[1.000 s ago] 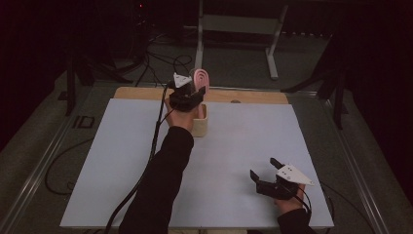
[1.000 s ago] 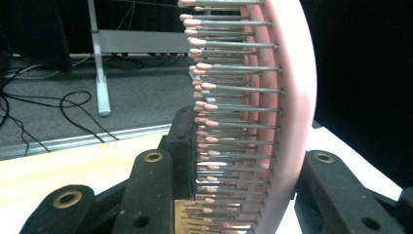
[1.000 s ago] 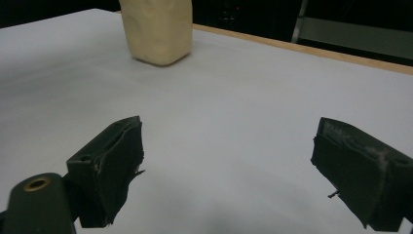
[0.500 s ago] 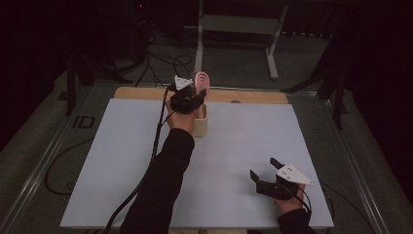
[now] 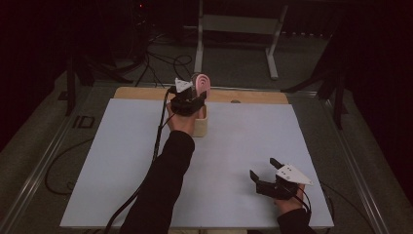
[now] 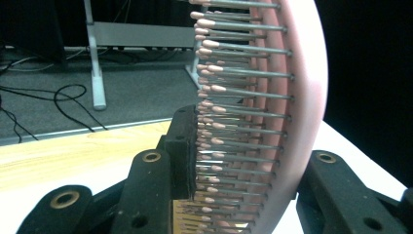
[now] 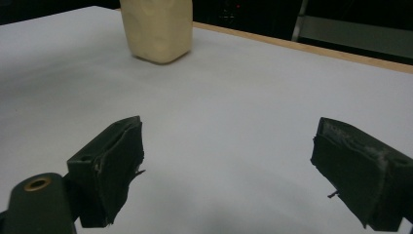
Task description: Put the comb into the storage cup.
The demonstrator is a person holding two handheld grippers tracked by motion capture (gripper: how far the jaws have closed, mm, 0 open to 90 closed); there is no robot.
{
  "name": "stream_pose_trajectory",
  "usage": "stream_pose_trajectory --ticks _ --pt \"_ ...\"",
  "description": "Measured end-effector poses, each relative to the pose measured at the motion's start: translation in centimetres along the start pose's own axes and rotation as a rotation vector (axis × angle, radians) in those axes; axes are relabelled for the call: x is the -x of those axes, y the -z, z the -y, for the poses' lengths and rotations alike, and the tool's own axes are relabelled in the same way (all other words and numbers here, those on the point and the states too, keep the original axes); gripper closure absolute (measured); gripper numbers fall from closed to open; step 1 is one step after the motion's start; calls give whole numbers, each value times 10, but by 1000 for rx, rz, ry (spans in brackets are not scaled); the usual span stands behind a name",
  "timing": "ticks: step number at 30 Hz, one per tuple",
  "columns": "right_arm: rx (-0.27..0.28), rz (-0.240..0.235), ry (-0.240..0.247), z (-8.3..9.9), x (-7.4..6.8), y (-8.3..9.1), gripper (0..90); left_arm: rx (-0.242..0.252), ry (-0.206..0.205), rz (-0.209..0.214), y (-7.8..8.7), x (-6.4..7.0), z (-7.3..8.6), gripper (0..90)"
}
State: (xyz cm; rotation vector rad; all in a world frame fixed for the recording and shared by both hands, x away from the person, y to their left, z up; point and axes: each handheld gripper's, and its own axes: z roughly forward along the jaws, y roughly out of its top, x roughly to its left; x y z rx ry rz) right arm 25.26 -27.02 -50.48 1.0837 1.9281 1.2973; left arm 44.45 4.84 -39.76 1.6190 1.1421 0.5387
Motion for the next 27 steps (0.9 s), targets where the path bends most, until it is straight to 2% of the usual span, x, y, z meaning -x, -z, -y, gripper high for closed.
stream_pose_trajectory --ticks 2,8,11,20,27 --pt "0 0 0 0 0 0 113 -2 -3 0 0 0 1 621" --pt "0 0 1 0 0 0 113 -11 30 -6 -2 -6 11 621" --pt "-1 -1 0 0 0 0 114 -21 34 -10 -3 -8 14 623" --pt "-1 0 2 0 0 -1 114 -37 23 0 -5 -6 17 618" --pt "-1 -1 0 0 0 0 114 -46 30 2 -7 -6 20 612"
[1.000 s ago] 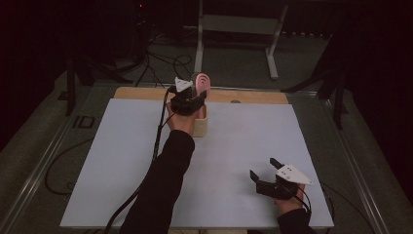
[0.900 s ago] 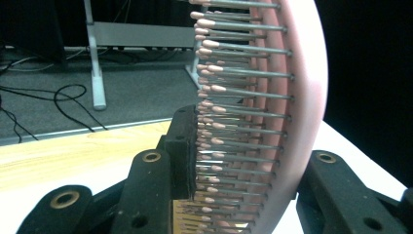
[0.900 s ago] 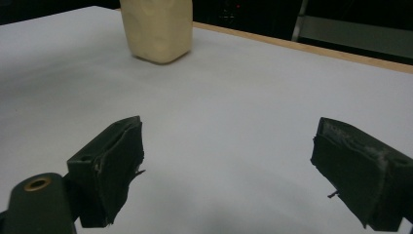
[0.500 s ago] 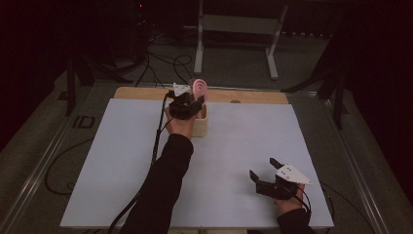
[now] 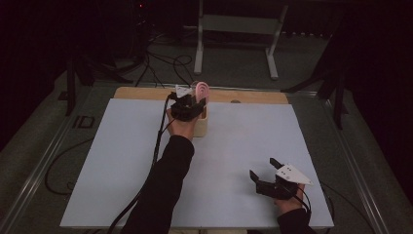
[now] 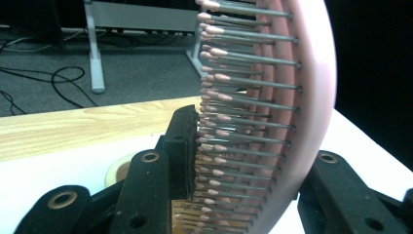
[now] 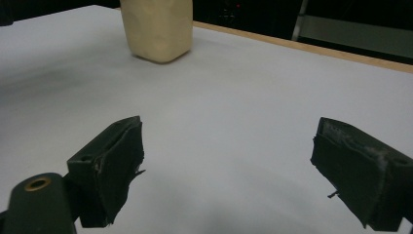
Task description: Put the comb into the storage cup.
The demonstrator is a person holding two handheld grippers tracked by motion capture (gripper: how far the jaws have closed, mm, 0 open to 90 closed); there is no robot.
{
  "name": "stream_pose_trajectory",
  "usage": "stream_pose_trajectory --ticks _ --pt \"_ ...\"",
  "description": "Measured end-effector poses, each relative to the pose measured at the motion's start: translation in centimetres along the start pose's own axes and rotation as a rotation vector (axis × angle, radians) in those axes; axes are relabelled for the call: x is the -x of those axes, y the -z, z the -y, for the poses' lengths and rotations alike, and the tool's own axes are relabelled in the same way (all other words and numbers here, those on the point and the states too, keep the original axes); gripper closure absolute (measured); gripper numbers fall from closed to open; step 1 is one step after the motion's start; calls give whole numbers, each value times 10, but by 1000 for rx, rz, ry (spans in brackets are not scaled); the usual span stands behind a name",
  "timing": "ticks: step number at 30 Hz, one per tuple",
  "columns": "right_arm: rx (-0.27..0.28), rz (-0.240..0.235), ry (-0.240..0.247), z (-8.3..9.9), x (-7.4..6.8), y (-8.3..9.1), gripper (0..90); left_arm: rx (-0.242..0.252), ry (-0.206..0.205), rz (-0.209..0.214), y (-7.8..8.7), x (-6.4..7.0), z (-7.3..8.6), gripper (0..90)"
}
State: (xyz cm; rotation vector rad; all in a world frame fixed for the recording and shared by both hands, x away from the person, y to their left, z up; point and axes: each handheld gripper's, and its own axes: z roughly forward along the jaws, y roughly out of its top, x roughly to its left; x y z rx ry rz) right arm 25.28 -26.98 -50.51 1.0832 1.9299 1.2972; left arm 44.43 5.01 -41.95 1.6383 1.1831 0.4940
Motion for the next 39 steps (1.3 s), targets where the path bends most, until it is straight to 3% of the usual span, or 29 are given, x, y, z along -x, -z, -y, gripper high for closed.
stream_pose_trajectory --ticks 14,39 --pt "-2 2 5 0 -1 -1 114 1 29 8 2 -8 1 612" --pt "-3 3 6 0 -1 0 114 -54 -26 3 6 -22 -2 595"
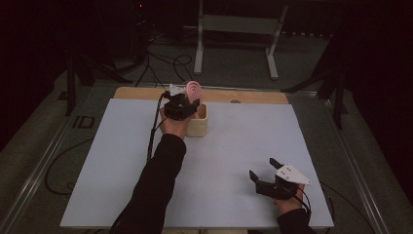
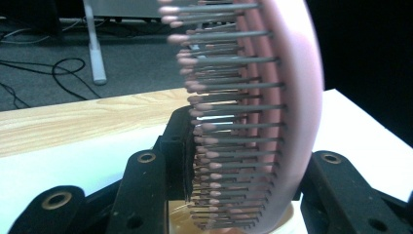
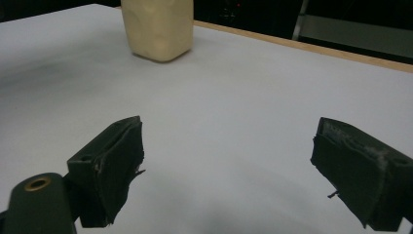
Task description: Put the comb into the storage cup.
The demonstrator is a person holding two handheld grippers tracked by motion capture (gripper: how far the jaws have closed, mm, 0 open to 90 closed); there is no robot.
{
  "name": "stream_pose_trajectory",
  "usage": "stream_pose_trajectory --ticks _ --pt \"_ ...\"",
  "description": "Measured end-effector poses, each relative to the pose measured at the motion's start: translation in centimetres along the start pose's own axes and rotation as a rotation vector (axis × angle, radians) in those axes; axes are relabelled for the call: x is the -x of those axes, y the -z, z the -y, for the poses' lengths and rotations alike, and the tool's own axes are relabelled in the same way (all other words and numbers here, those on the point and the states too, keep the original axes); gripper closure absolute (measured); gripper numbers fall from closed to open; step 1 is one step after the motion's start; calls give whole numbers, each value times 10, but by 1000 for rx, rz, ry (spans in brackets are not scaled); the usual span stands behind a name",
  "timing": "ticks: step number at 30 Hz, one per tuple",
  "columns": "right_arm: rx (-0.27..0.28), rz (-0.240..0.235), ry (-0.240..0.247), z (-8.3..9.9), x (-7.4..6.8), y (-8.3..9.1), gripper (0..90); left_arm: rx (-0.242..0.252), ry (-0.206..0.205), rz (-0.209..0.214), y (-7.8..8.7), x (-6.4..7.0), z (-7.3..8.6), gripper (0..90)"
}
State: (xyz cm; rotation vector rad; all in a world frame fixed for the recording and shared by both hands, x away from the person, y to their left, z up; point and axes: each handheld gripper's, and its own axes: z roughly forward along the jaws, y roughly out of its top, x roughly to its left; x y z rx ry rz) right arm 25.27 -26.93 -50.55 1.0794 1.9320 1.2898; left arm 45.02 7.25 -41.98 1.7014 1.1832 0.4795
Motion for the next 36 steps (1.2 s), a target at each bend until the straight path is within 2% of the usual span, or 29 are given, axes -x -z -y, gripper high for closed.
stream_pose_trajectory --ticks 15,28,32,36 --pt "1 -2 2 0 0 -1 114 -26 -43 -31 3 -7 0 575" --pt "-1 -3 0 0 0 -1 114 -33 -40 -47 1 -9 2 535" --pt "-1 -3 1 0 0 -1 114 -40 -48 -64 0 -8 3 487" --pt "-1 -2 0 1 0 0 114 -37 -37 -69 0 -9 3 449"
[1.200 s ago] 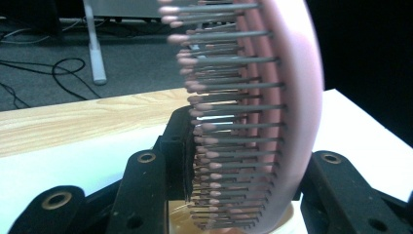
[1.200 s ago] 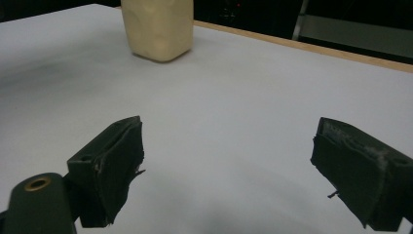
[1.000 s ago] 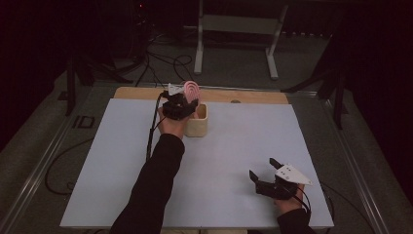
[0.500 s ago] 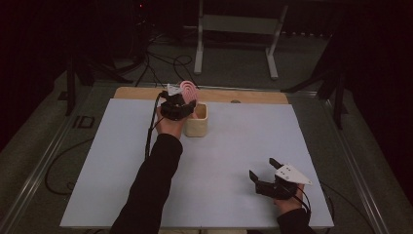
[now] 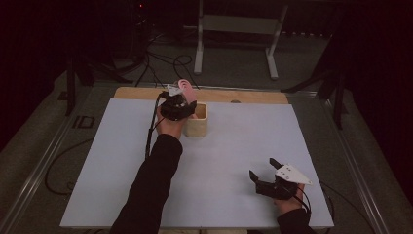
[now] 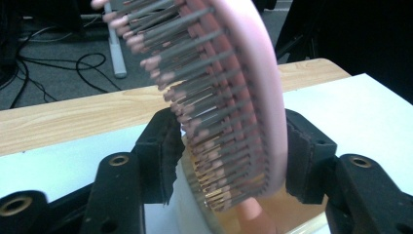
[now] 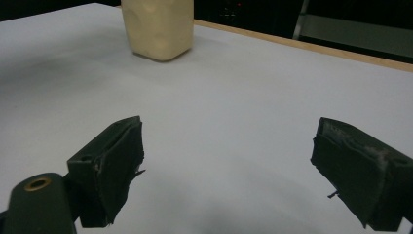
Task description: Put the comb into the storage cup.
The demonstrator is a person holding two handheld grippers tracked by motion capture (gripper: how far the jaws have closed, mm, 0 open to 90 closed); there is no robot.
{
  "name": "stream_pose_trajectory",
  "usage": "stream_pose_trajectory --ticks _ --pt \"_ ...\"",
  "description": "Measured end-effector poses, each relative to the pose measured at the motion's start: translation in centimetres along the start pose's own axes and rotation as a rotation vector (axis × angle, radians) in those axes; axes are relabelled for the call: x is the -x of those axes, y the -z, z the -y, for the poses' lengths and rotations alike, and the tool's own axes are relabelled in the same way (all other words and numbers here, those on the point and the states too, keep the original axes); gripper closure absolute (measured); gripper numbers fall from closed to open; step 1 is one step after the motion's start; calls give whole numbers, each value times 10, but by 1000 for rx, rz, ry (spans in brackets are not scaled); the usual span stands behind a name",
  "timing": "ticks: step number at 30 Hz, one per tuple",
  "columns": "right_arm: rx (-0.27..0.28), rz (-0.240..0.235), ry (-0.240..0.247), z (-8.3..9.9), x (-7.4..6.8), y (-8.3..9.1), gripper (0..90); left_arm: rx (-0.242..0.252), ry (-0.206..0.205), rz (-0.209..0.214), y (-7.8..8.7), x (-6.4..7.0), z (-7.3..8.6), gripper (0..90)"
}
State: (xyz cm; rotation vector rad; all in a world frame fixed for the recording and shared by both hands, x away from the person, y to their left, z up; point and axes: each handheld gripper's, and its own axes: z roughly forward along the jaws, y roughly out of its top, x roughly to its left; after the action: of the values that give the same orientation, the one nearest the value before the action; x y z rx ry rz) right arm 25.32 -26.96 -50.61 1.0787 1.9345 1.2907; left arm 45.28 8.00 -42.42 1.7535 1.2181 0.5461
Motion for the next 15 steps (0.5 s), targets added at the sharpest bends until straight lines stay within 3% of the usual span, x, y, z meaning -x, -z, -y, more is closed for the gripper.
stream_pose_trajectory --ticks 15 --pt "1 2 0 0 0 1 114 14 -2 -59 0 6 0 216"
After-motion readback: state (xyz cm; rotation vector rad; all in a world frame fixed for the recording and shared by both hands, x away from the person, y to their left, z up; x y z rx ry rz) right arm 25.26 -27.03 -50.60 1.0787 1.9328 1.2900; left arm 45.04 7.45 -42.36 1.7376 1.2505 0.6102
